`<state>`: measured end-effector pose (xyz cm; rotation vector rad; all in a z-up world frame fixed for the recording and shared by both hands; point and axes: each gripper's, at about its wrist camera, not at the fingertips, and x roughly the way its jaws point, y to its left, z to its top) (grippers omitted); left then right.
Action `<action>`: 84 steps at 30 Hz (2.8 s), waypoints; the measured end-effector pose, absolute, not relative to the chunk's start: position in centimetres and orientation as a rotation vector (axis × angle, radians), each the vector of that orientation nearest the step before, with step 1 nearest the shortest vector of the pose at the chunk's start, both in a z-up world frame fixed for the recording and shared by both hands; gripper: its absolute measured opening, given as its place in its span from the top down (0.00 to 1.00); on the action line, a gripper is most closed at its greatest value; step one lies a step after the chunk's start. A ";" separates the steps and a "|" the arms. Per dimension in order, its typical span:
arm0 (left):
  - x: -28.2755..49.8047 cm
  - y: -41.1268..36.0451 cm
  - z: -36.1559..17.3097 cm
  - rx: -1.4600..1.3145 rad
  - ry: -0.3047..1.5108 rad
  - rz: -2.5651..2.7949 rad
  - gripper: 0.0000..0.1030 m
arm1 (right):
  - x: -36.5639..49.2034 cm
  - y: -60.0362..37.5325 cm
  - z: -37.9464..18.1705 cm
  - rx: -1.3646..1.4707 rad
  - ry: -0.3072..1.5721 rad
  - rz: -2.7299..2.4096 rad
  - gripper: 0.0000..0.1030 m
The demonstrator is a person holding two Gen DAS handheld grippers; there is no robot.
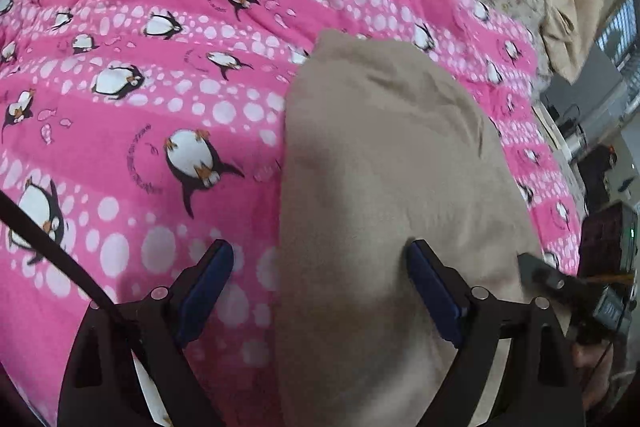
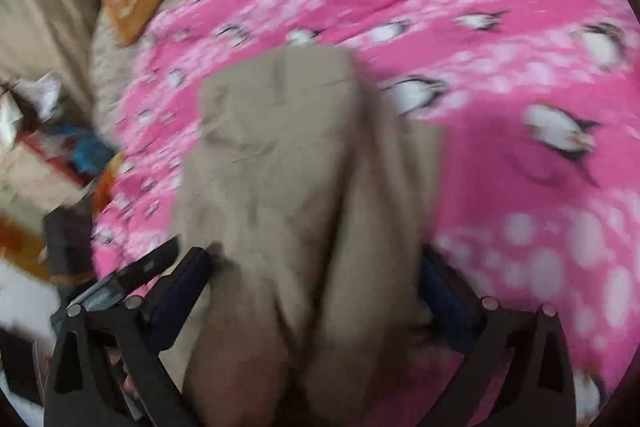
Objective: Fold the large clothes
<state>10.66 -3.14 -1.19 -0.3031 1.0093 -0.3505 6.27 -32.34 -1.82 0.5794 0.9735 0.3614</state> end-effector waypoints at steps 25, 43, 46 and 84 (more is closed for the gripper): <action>10.9 5.4 2.2 -0.412 0.836 -0.293 1.00 | 10.8 -23.7 -1.8 0.671 0.864 0.566 0.63; 10.7 7.8 -0.4 -0.511 0.965 -0.201 0.64 | 9.8 -23.6 -1.5 0.721 0.940 0.526 0.45; 9.6 8.5 1.0 -0.498 0.917 -0.164 0.64 | 8.0 -24.7 0.5 0.689 0.898 0.488 0.45; 17.9 3.2 4.8 -0.397 0.817 -0.186 0.96 | 15.5 -16.3 8.5 0.225 0.825 0.121 0.65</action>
